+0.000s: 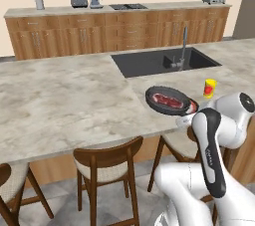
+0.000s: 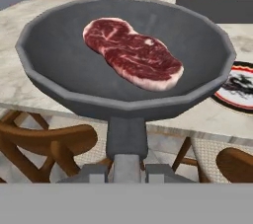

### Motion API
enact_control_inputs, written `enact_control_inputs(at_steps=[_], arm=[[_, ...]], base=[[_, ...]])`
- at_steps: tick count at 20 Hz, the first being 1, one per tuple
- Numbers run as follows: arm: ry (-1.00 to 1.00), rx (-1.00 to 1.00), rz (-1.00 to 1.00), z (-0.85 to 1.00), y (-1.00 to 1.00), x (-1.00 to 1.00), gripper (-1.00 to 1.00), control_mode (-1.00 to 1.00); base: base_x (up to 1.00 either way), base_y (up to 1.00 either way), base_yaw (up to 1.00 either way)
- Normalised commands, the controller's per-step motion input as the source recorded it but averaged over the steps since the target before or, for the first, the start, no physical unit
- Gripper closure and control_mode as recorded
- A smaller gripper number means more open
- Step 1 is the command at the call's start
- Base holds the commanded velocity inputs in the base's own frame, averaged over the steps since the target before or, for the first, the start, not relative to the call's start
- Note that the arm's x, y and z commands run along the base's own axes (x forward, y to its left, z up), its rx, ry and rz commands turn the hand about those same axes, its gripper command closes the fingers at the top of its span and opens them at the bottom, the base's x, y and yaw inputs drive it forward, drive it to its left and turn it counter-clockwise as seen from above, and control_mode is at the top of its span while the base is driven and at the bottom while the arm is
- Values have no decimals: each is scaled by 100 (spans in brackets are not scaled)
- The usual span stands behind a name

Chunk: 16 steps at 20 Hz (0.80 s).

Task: Pick up the pan with the steak in it and place it on the dining table. Then place the steak on the plate.

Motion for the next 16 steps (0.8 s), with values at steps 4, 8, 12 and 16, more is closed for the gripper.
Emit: enact_control_inputs(at_steps=[4,8,12,16], arm=[[0,0,0,-18,1,2,100,-100],[0,-2,-1,-30,3,17,100,-100],[2,-3,-5,-33,12,39,100,-100],[3,-3,-7,-38,21,42,100,-100]], base=[[0,0,0],[0,0,0],[0,0,0],[0,0,0]])
